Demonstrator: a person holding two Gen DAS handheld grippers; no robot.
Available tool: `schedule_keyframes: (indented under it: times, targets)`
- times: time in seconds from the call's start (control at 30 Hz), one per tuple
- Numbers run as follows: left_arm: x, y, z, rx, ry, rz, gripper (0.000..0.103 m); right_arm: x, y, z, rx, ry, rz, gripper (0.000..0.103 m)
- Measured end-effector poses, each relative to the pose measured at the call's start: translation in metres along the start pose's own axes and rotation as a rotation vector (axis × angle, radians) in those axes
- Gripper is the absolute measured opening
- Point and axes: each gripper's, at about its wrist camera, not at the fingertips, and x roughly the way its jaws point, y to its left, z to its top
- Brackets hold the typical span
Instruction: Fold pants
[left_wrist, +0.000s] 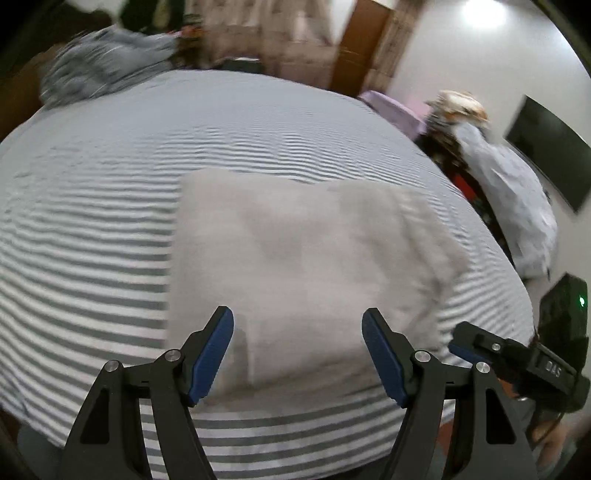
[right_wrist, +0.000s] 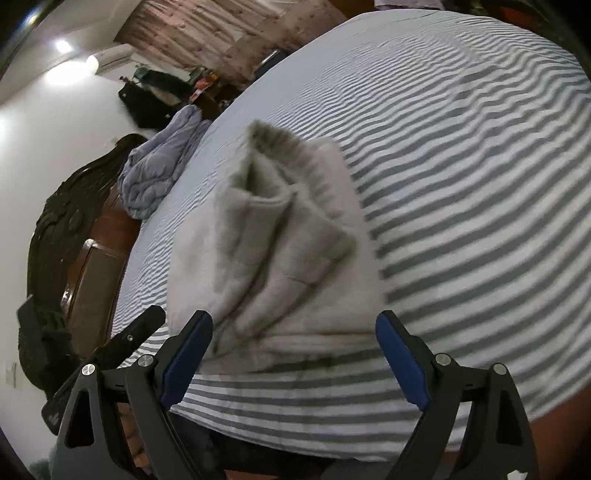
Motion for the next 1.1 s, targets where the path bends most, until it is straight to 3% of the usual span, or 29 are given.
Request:
schedule_keyframes:
  times: [0.17, 0.4, 0.47, 0.63, 0.8, 1.0, 1.1]
  targets:
    - [0.01, 0.026, -0.006, -0.025, 0.018, 0.052, 0.073, 0.023, 0.013, 0.01, -0.017, -0.01, -0.017, 0.09]
    - [0.026, 0.04, -0.014, -0.057, 0.061, 0.057, 0.073, 0.047, 0.008, 0.035, 0.091, -0.047, 0.01, 0.088]
    - [0.027, 0.04, -0.012, -0.049, 0.061, 0.057, 0.073, 0.049, 0.009, 0.041, 0.11, -0.048, 0.001, 0.063]
    - [0.025, 0.042, -0.008, -0.04, 0.061, 0.055, 0.073, 0.035, 0.026, 0.043, 0.041, -0.058, -0.021, 0.047]
    - [0.018, 0.038, -0.004, -0.019, 0.045, 0.065, 0.073, 0.019, 0.049, 0.033, -0.042, -0.097, -0.091, 0.046]
    - [0.016, 0.026, -0.006, 0.019, 0.046, 0.074, 0.073, 0.022, 0.029, 0.031, 0.004, -0.087, -0.111, 0.046]
    - [0.027, 0.023, -0.008, 0.063, 0.074, 0.112, 0.073, 0.034, 0.019, 0.027, -0.013, -0.077, -0.156, 0.052]
